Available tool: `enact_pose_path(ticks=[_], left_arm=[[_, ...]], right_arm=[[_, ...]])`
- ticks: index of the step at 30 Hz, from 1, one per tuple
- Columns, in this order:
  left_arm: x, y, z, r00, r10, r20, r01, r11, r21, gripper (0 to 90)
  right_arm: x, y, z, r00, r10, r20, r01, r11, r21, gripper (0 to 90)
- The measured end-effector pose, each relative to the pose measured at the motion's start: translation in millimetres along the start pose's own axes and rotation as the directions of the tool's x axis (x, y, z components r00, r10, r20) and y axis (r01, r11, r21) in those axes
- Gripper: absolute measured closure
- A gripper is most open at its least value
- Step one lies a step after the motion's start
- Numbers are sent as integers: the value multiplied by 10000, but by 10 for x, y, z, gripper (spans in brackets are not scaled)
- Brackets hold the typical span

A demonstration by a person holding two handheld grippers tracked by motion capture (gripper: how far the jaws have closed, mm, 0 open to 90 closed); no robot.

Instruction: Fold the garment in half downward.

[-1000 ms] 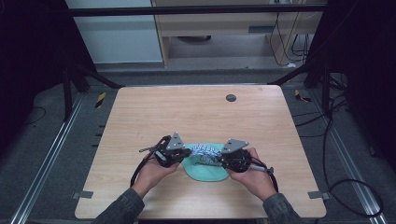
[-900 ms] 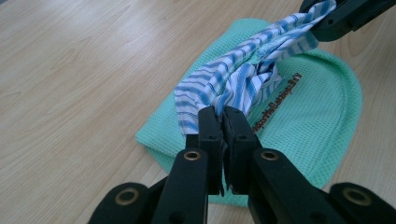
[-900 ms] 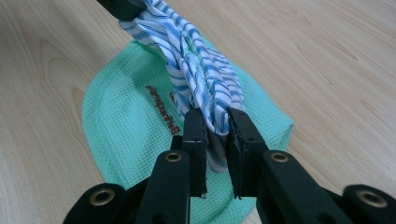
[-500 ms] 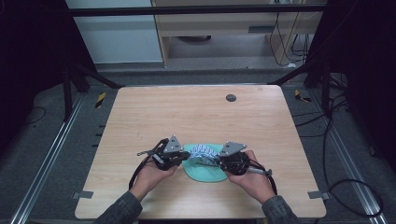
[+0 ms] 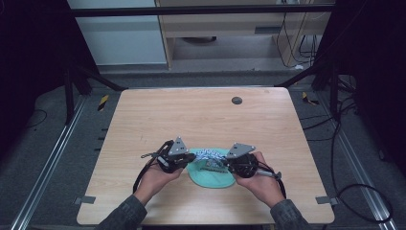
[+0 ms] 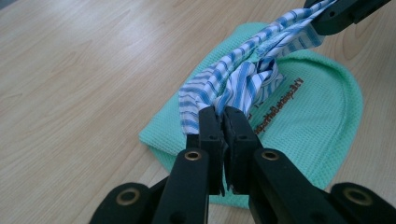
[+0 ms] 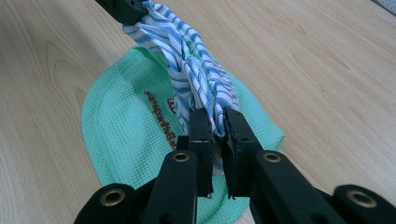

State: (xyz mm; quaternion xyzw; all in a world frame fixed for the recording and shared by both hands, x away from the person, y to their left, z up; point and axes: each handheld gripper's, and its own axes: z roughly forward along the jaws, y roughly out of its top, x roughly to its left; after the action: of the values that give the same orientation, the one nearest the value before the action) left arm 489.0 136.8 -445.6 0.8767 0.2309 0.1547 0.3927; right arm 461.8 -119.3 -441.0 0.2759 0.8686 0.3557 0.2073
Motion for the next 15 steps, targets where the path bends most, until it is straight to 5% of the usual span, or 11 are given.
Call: enact_pose_path(ticks=[15], left_arm=[[-149, -146, 55, 9993, 144, 359, -152, 9996, 218, 871]], right_arm=[[116, -172, -18, 9994, -266, -202, 272, 9993, 270, 832]])
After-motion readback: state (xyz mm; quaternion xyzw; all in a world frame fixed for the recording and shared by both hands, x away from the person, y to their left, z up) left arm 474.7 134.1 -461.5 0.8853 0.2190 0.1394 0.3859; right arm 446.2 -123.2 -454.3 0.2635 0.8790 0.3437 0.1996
